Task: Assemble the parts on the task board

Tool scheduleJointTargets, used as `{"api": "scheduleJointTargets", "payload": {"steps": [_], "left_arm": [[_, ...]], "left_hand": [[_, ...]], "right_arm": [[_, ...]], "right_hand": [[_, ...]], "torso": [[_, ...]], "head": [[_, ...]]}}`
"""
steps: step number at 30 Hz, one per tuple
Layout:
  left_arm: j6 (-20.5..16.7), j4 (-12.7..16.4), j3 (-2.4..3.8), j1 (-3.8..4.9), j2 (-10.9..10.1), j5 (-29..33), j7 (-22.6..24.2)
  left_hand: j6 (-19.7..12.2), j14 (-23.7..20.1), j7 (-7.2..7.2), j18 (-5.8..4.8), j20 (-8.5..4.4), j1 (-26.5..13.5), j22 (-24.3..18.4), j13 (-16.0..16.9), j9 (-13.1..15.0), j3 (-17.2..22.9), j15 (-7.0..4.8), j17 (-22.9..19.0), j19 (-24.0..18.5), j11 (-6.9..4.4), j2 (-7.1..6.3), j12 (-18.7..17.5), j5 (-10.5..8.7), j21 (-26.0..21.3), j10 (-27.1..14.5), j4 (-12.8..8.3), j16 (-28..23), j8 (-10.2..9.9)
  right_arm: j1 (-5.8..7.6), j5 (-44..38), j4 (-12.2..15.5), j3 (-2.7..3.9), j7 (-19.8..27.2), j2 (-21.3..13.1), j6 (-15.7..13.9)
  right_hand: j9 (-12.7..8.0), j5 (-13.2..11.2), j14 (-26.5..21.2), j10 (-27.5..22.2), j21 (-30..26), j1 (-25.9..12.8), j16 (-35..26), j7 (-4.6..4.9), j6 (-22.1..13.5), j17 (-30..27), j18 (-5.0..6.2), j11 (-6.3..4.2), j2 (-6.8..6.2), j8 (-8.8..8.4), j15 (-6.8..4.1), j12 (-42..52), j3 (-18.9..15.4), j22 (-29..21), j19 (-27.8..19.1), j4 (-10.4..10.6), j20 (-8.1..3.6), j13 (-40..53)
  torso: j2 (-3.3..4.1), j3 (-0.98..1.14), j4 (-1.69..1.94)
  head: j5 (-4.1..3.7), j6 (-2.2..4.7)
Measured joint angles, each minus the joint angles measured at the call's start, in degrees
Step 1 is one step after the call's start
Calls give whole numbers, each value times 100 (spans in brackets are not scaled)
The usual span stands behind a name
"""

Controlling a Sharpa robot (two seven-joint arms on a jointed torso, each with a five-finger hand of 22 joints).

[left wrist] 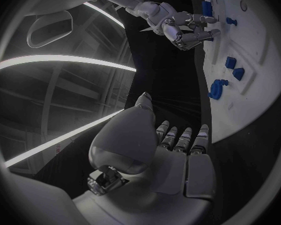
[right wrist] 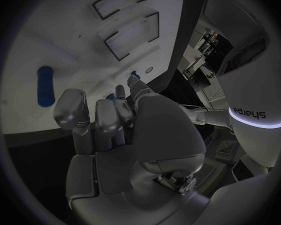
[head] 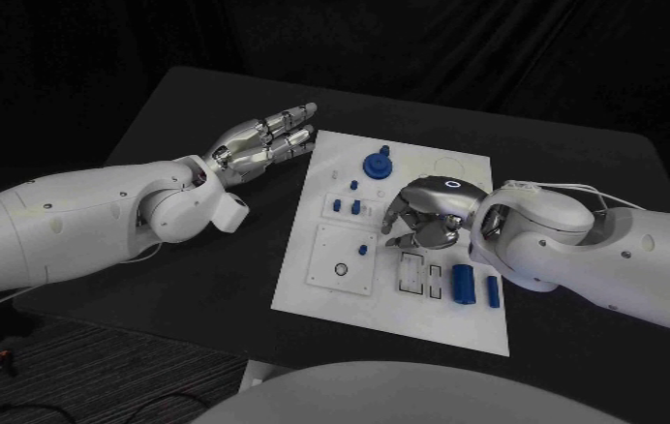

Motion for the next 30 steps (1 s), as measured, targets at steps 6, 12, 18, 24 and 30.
{"api": "scheduleJointTargets", "payload": {"steps": [6, 12, 18, 24, 30], "left_arm": [[0, 0, 0, 0, -7, 0, -2], [-2, 5, 0, -1, -21, 0, -3], [-4, 6, 0, -2, -27, 0, -4], [-4, 3, 0, -6, -25, 0, -3], [-4, 1, 0, -12, -24, 0, -3]], "left_hand": [[0, 0, 0, 0, 0, 0, 0, 1, 0, 0, 0, 0, 0, 0, 0, 0, 0, 0, 0, 0, 0, 0], [0, 0, 0, 0, 0, 0, -1, 1, 0, 0, 0, 1, 0, 0, 0, 0, 0, 0, 0, 0, 0, 0], [0, 0, 0, 0, 0, 0, -1, 2, 0, -16, 0, 1, 0, 0, 0, 0, 0, 23, 0, 16, 0, 0], [0, 0, 0, 0, 0, 0, -1, 3, 0, -16, 0, 2, 0, 0, 0, 0, 0, 23, 0, 16, 0, 0], [0, 0, 0, 0, 0, 18, -2, 3, 0, -16, 0, 2, 0, -1, 18, 0, 0, 23, 0, 16, 0, 0]], "right_arm": [[208, -147, 139, 3, 0, -276, -357], [357, -412, 190, 5, -111, -512, -472], [416, -722, 181, 2, -429, -668, -487], [426, -906, 126, 2, -671, -725, -473], [426, -1005, 63, 2, -791, -757, -408]], "right_hand": [[30, 185, 0, -1203, 1, 199, 0, 67, -212, -30, 0, 33, -72, -28, 0, -2344, 143, 0, 7, 5, -7, -2157], [-20, 127, -90, -1611, -274, 271, -141, 161, -400, -214, 92, 226, -246, -204, 143, -4308, 387, -1, -87, 202, 116, -3626], [-160, -160, -113, -2400, -356, 123, -144, 6, -775, -225, 93, 443, -442, -502, 276, -5406, 127, -1, -97, 293, 220, -4479], [-459, -466, -119, -2772, -245, 378, 0, -160, -1232, -77, 94, 540, -803, -544, 263, -5874, -413, -1, -85, 953, 231, -5212], [-473, -577, -40, -2174, -103, 151, 89, -79, -965, 26, 93, 459, -665, -460, 287, -5595, -415, -2, -13, 955, 260, -5281]], "torso": [[-1, 4, -4], [3, 4, 0], [10, 5, 6], [12, 5, 6], [12, 4, 10]], "head": [[-66, 0], [-138, 0], [-203, 0], [-229, 0], [-244, 0]]}}
